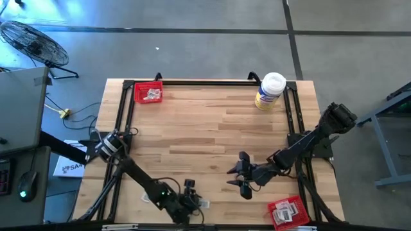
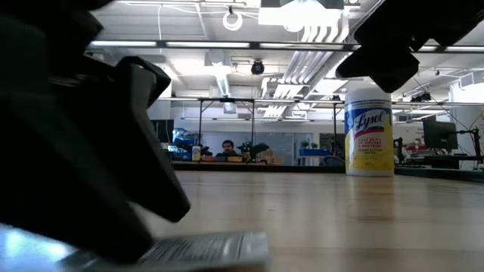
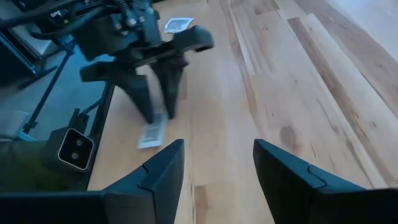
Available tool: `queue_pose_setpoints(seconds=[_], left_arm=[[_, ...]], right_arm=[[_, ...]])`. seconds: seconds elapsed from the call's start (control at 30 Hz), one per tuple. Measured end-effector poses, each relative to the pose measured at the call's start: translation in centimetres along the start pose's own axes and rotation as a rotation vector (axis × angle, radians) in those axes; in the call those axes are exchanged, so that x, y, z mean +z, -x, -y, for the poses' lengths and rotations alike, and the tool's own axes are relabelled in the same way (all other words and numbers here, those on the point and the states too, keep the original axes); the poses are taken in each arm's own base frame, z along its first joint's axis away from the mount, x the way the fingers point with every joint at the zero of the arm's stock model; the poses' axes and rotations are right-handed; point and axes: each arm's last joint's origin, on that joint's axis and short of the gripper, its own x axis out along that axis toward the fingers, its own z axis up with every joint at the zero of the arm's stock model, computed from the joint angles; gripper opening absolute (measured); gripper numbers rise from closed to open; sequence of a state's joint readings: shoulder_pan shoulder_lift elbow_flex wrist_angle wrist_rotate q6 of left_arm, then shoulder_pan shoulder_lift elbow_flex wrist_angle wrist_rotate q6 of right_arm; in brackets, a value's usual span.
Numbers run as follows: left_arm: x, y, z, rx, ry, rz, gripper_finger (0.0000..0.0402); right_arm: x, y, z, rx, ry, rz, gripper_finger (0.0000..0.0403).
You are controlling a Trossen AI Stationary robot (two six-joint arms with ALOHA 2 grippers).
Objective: Pick & Place First Aid Supplies
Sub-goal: Put the white and orange ointment pack into the top red bin
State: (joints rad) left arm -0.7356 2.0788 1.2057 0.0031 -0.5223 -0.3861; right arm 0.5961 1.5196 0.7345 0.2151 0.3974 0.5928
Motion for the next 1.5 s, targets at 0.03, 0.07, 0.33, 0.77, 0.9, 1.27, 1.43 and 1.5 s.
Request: queue_pose_setpoints(seconds=[0.03,0.07,0.33,0.77,0.9,1.27,1.43,1.5], left_arm=[[-0.1,-0.2,-0.5,0.031,0.003,-0.022,0.0153],[-0.3,-0.3,-1.0,0.070,0.002,-0.045,0.0153],[-0.3,-2.4,-7.6,0.308,0.092,-0.206,0.0153],[1.5,-3.7,-16.5,0.404,0.194,-0.277,0.0153],[2.5,-2.3,-16.4,0.387,0.168,-0.251,0.0153],[0.3,0.6,-14.9,0.320,0.197,-0.142,0.0153],[-1.4,0.6,-15.0,0.237,0.145,0.000,0.0153],[-1.8,0.6,-15.0,0.213,0.067,0.036,0.0153]], right_arm=[[0.0,0.0,0.0,0.000,-0.008,0.000,0.0186],[0.0,0.0,0.0,0.000,-0.012,0.000,0.0186],[0.1,0.0,-0.1,0.011,-0.019,0.010,0.0186],[0.0,0.0,0.0,0.008,-0.034,-0.004,0.0186],[0.0,-0.2,0.5,-0.022,-0.026,-0.024,0.0186],[0.4,-0.5,1.6,-0.060,0.043,-0.035,0.0186],[0.8,-0.7,2.1,-0.073,0.057,-0.021,0.0186],[0.9,-0.8,2.3,-0.079,0.058,-0.020,0.0186]])
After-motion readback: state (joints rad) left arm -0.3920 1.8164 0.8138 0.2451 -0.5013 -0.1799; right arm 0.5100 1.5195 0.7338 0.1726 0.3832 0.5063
